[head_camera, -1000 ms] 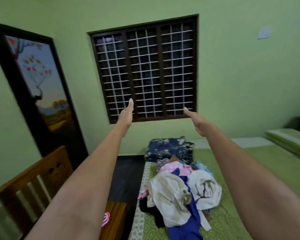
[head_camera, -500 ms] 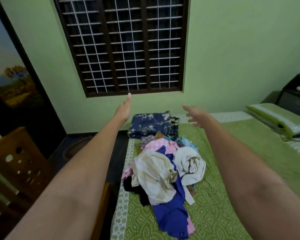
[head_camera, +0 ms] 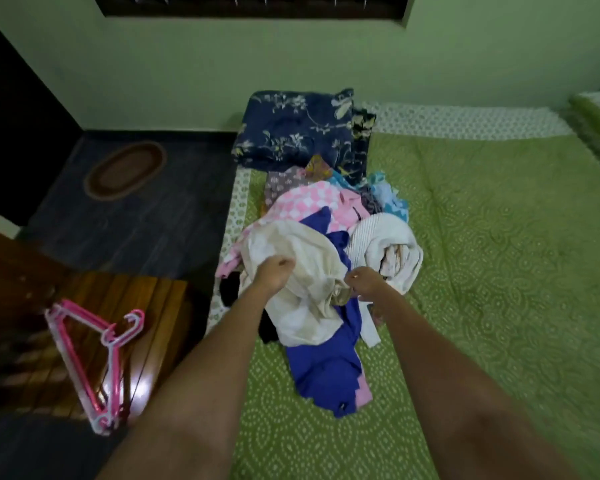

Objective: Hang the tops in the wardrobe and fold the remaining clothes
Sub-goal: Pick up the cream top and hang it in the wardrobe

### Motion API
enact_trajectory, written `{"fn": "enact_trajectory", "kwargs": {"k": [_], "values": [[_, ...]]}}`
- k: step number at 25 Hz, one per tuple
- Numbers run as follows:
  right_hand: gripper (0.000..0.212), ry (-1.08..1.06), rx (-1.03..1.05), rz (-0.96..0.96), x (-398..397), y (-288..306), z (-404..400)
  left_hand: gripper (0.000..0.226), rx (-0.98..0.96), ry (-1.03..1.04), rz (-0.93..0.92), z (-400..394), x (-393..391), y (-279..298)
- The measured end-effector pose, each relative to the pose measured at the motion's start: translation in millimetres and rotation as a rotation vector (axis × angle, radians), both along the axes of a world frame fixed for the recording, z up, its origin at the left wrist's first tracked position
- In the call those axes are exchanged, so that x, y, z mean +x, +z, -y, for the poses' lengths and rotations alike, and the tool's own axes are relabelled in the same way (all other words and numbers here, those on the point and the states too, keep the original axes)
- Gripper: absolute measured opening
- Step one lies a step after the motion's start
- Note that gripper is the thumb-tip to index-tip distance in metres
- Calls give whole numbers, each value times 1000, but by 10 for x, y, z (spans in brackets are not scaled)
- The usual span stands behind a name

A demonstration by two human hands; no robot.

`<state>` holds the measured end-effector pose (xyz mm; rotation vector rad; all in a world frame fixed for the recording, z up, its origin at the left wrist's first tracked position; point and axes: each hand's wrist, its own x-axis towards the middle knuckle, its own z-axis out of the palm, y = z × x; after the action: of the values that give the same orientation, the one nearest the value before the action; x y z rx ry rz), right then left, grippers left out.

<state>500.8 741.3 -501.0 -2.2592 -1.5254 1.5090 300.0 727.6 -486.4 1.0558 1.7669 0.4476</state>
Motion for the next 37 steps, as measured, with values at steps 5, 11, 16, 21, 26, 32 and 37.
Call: {"fn": "enact_trajectory", "kwargs": {"k": [5,11,16,21,26,32,37], "values": [[41,57,13,100,22,-1108,-26,42,-369,-125,19,121,579,-1499],[21,31,157,94,88,-1521,-139,76,-255,175,179,131,1021,-2038],[30,44,239,-94,-34,-1434,2,11,-139,297,28,53,853,-1795],[42,-5,307,-272,-156,-858,37,17,-61,64,-22,133,663,-1307],[28,307,489,209,-92,-50,60,16,154,-143,-490,403,199,-594],[35,497,701,733,-157,1101,445,23,382,-108,-789,646,-370,825],[24,224,864,648,-71,2310,894,33,652,-76,-873,1021,-472,2211]]}}
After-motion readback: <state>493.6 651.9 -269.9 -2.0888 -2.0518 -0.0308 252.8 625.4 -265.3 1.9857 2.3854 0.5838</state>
